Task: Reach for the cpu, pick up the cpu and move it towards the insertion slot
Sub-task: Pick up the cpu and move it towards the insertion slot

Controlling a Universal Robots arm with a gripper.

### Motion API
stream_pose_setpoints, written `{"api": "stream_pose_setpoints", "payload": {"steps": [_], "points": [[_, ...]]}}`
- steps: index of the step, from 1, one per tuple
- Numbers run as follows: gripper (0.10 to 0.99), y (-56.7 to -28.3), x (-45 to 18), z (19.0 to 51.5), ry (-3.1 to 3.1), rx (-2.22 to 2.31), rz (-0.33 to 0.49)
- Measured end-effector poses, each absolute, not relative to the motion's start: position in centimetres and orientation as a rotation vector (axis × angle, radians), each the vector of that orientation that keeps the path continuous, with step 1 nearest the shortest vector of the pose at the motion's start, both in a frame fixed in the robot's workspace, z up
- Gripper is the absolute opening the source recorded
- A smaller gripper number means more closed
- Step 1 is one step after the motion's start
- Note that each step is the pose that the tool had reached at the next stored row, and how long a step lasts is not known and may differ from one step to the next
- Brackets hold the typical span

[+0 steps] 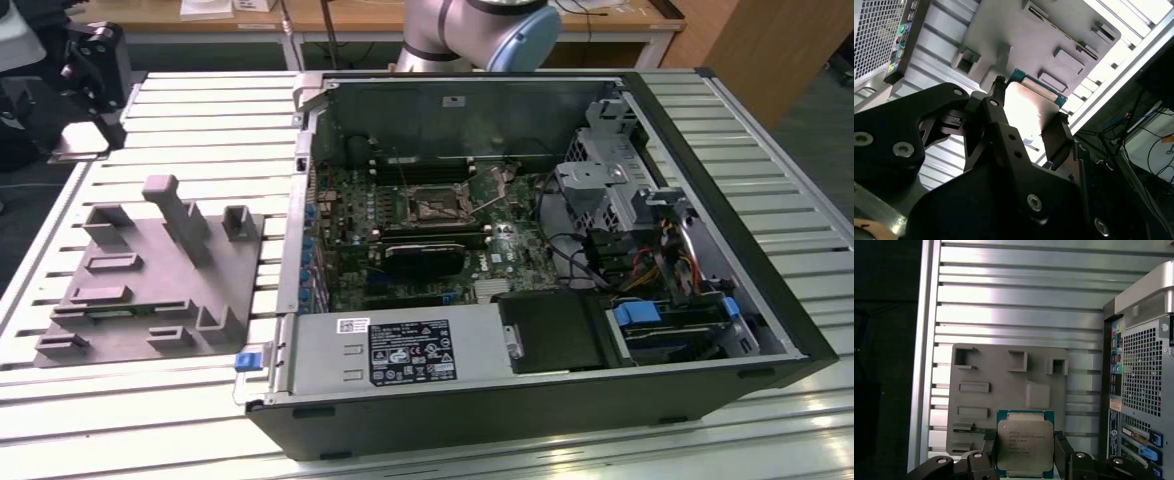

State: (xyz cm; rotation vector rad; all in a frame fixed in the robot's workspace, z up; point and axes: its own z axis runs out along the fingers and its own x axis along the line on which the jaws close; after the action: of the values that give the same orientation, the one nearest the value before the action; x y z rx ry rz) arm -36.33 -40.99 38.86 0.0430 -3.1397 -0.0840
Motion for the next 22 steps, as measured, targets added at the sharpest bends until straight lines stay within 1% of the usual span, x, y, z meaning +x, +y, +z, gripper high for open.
{"api": "stream_pose_setpoints", "payload": {"steps": [22], "points": [[0.541,-41.0,-31.0,38.9,-3.14,0.043,-0.084]]}}
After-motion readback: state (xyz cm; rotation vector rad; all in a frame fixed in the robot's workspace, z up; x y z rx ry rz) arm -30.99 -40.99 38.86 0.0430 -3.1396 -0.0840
